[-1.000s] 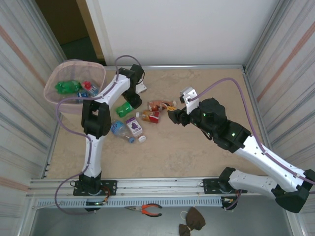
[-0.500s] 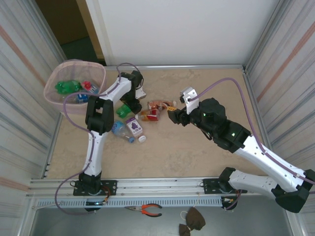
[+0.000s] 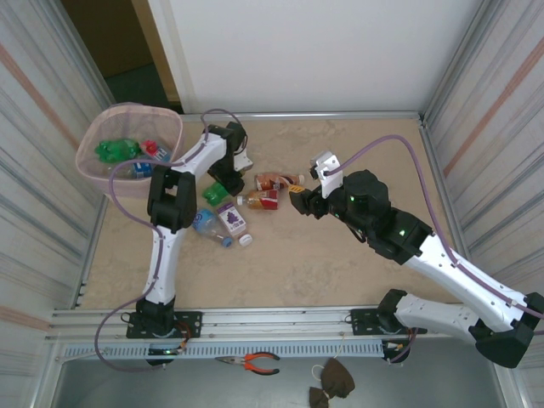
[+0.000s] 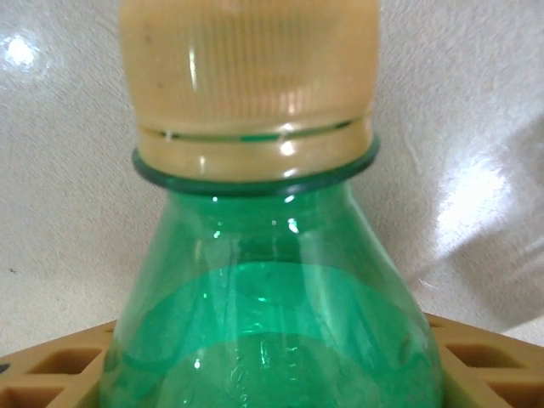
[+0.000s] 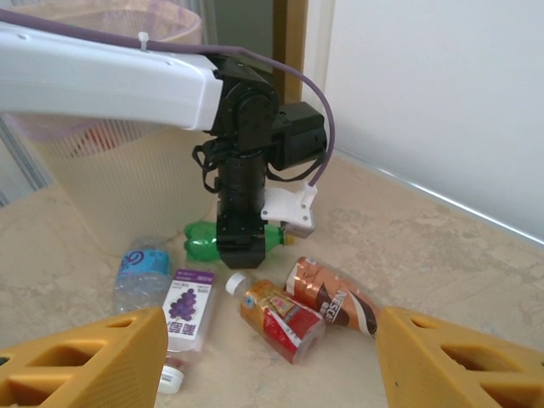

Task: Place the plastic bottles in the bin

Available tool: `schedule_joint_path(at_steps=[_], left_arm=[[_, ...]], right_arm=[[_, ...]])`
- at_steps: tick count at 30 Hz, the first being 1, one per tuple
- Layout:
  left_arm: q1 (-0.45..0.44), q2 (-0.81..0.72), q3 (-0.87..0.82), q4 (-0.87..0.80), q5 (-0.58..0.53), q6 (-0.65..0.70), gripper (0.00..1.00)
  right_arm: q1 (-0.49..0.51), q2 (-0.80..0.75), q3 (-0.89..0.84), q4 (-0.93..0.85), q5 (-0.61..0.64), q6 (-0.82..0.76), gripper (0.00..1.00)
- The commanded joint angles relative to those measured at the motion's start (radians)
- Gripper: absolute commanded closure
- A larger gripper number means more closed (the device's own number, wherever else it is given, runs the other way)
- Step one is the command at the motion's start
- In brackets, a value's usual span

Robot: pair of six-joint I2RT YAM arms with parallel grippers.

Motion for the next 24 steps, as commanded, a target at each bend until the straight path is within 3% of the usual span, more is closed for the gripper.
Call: schedule_joint_path(at_steps=[1,14,24], left_arm=[[0.004,-0.1,0.013,-0.017,0.048,-0.018,0.35],[0.004,-0.359,0.121,0.0,0.166,-0.086,0.36],[0.055,-0.556,0.209,0.049,0.294,-0.222,0.45]], right_arm=[[-0.008,-0.005,-0.004,0.01,0.007,0.014,0.35],[-0.019,-0.011,-0.001,0.013,-0.008,-0.001,0.35],[-0.035,-0.02,-0.011,0.022,-0.023,-0.005,0.34]])
